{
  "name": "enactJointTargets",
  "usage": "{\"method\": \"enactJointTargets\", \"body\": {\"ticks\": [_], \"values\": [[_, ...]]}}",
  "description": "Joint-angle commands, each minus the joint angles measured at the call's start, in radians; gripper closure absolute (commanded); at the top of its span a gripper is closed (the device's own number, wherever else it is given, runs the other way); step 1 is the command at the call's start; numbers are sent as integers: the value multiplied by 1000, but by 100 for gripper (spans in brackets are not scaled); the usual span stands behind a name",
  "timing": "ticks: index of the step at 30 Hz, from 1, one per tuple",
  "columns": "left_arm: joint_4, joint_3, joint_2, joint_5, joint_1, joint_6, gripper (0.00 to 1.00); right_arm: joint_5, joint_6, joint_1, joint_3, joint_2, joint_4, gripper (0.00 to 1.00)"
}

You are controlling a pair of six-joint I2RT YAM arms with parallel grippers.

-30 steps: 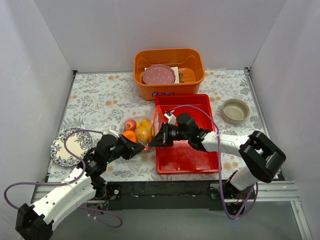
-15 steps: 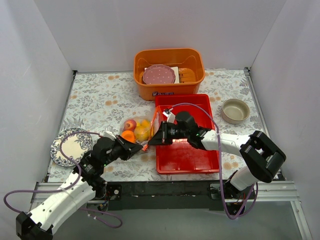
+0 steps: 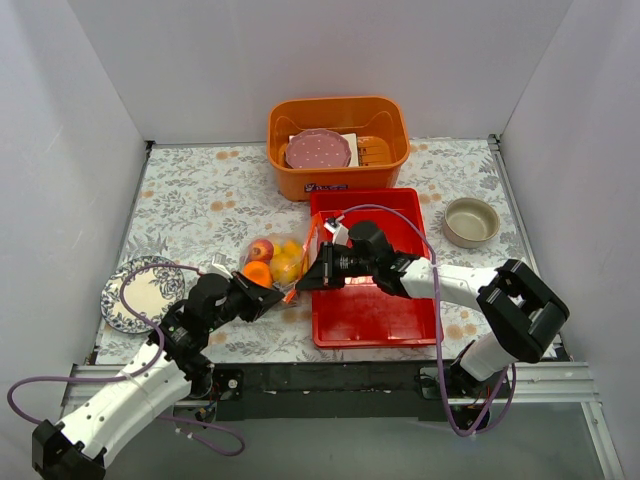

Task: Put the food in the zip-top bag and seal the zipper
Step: Zip the zipper food storage bag at the center of the board.

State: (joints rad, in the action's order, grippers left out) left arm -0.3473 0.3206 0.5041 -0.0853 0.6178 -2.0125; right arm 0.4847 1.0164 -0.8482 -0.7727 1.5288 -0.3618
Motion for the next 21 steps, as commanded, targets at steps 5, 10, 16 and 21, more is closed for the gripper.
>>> {"method": "enactJointTargets", "body": {"ticks": [5,10,16,21], "values": [[-87,25,-9,45,0,-111,100,-26,-25,34,-37,-4,0,99],[-82,20,-6,38,0,-112,100,-26,-30,43,-40,-10,17,99],[-84,21,-2,35,0,-106,100,-31,-39,58,-40,-22,32,98],[-79,24,8,35,0,-109,100,-29,-42,74,-40,-29,37,99]]}}
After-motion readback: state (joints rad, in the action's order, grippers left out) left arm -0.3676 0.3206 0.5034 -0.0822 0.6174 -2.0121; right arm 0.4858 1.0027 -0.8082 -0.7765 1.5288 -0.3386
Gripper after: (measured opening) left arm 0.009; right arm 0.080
